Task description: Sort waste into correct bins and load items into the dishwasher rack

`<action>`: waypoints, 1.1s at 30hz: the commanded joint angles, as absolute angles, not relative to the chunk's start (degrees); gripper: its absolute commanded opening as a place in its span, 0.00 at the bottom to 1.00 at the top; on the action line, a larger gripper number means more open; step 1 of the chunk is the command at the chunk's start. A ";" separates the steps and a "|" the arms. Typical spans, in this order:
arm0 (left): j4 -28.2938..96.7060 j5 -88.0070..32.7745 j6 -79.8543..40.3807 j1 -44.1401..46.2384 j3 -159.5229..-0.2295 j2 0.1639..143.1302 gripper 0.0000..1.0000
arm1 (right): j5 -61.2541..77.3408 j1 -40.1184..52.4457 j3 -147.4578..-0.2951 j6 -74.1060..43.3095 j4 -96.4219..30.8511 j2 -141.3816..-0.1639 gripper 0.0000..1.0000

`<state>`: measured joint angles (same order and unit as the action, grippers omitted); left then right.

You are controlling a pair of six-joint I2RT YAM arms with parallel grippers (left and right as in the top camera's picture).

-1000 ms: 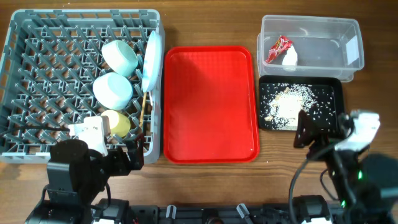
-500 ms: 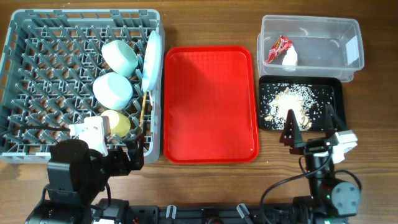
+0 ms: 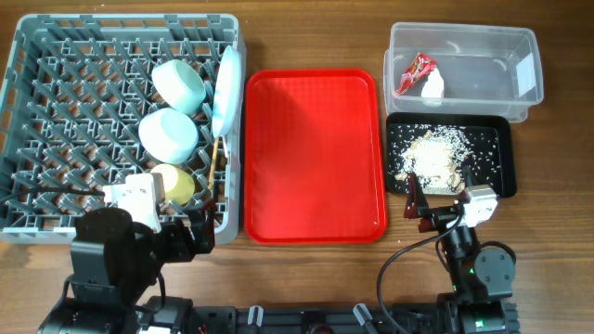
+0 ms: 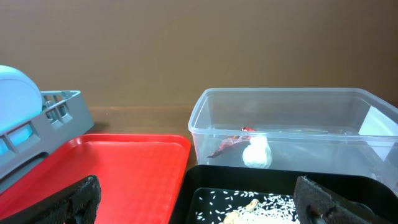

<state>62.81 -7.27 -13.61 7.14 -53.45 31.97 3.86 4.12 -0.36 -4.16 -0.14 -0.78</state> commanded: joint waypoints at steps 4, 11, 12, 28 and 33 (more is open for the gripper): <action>62.65 -6.94 -12.43 7.46 -53.04 31.81 1.00 | 3.95 4.45 -0.32 -3.14 0.05 -0.21 1.00; 62.65 -6.94 -12.43 7.46 -53.04 31.81 1.00 | 3.92 4.45 -0.30 -3.14 0.05 -0.21 1.00; 62.65 -6.94 -12.43 7.46 -53.04 31.81 1.00 | 3.92 4.45 -0.32 -3.14 0.03 -0.21 1.00; 50.02 -5.50 -12.23 1.87 -39.38 20.32 1.00 | 3.95 4.45 -0.32 -3.14 0.05 -0.21 1.00; 32.42 -5.48 -12.23 0.73 -21.37 8.54 1.00 | 3.95 4.45 -0.32 -3.16 0.05 -0.21 1.00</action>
